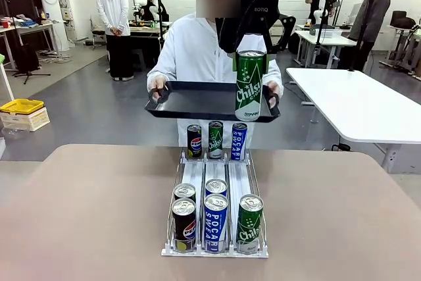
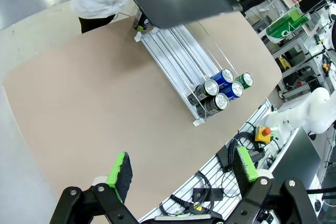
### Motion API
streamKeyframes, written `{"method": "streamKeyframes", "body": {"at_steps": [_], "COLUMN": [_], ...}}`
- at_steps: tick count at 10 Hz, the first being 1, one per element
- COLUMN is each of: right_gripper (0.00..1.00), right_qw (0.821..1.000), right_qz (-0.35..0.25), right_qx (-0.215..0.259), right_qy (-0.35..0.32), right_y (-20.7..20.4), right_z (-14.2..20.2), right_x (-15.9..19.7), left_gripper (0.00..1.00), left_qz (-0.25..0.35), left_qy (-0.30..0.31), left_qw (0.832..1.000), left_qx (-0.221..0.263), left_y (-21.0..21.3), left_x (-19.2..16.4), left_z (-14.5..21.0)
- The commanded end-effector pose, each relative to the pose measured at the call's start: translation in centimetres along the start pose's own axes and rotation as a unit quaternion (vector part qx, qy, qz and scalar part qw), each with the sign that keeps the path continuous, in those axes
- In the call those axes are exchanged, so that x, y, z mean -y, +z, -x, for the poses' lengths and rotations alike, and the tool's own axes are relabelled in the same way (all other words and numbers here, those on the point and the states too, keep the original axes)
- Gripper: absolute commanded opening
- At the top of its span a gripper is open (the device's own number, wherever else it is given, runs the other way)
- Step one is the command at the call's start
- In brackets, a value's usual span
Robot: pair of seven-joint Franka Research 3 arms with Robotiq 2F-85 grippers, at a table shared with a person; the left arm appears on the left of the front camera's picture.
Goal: Retrieve and hand over the desired beverage to the person.
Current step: Place the picked can on the Handle tray extended by the person.
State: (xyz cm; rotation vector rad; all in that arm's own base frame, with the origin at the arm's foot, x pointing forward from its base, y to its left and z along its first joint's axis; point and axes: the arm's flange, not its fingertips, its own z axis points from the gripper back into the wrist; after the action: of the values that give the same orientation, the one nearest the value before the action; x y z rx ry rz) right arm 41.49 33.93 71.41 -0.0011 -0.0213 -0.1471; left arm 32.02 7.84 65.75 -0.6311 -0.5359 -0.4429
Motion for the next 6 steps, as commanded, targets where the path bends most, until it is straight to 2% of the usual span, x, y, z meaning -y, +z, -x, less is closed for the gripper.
{"method": "streamKeyframes", "body": {"at_steps": [1,6], "right_gripper": [0.00,0.00], "right_qw": [1.000,1.000], "right_qz": [-0.001,-0.001], "right_qx": [0.001,0.001], "right_qy": [-0.002,-0.002], "right_y": [0.25,0.25], "right_z": [0.39,0.39], "right_x": [0.38,0.38], "left_gripper": [1.00,1.00], "left_qz": [0.009,0.009], "left_qy": [-0.010,-0.010], "left_qw": [1.000,1.000], "left_qx": [0.003,0.003], "left_y": [0.11,0.11], "left_x": [-0.10,-0.10], "left_z": [0.00,0.00]}}
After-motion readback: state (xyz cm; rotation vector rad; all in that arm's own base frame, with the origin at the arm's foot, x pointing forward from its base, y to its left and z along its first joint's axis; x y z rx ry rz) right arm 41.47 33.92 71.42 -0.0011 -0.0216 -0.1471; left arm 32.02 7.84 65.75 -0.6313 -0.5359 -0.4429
